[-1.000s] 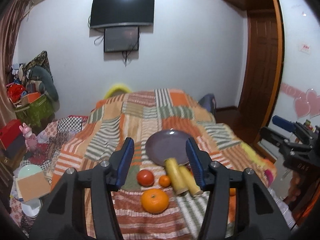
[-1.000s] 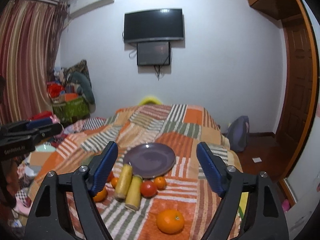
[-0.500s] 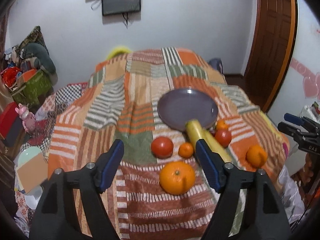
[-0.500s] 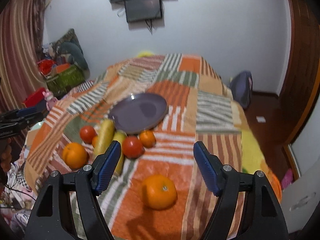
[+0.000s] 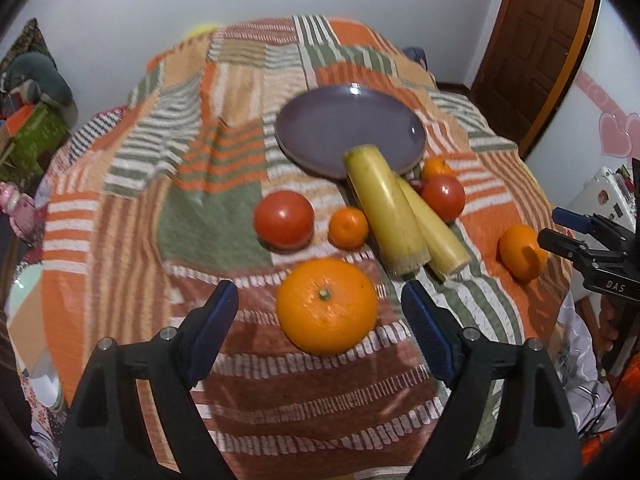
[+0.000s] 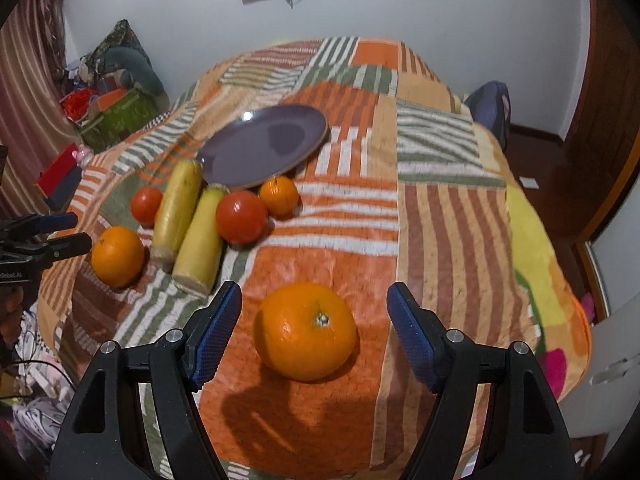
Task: Organize fruits
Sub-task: 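Lower the right gripper onto the large orange and close it, then lift the large orange with the right gripper and place it on the purple plate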
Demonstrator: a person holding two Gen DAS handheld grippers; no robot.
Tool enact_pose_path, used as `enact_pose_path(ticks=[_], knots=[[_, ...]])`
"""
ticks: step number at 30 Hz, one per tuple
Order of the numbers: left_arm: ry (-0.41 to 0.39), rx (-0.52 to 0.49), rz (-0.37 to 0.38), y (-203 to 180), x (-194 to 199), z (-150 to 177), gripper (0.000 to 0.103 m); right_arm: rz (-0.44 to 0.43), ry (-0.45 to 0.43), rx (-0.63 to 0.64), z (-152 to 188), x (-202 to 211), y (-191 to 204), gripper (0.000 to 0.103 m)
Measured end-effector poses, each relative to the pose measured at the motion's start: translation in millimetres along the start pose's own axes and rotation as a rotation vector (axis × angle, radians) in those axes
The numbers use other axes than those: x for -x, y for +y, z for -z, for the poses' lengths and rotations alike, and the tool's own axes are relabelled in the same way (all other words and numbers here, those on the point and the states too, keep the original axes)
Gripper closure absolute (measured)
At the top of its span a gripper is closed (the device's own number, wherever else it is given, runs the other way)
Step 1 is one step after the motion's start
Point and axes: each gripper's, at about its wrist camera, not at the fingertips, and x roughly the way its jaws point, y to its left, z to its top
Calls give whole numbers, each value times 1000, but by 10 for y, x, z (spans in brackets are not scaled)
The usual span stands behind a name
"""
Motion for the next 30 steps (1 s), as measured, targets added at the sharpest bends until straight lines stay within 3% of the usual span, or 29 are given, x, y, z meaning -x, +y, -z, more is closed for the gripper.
enact_pose_path(ticks=[13,19,21,25,30], knots=[[107,16,18,-22,-415,25,19,-33,110,-20,112,-325,-18,31],[111,26,24,5,-479,24,20,-50,141,-40,156,-408,-26,31],[120,24,30,-5,-505,18,25,-77,147,-48,159,-414,-34,38],[119,7,7,-12,-520,16,32,-76,139,-50,158,-401,-35,38],[118,14,20,20,-494,16,33,-65,127,-45,141,-378,-27,39]])
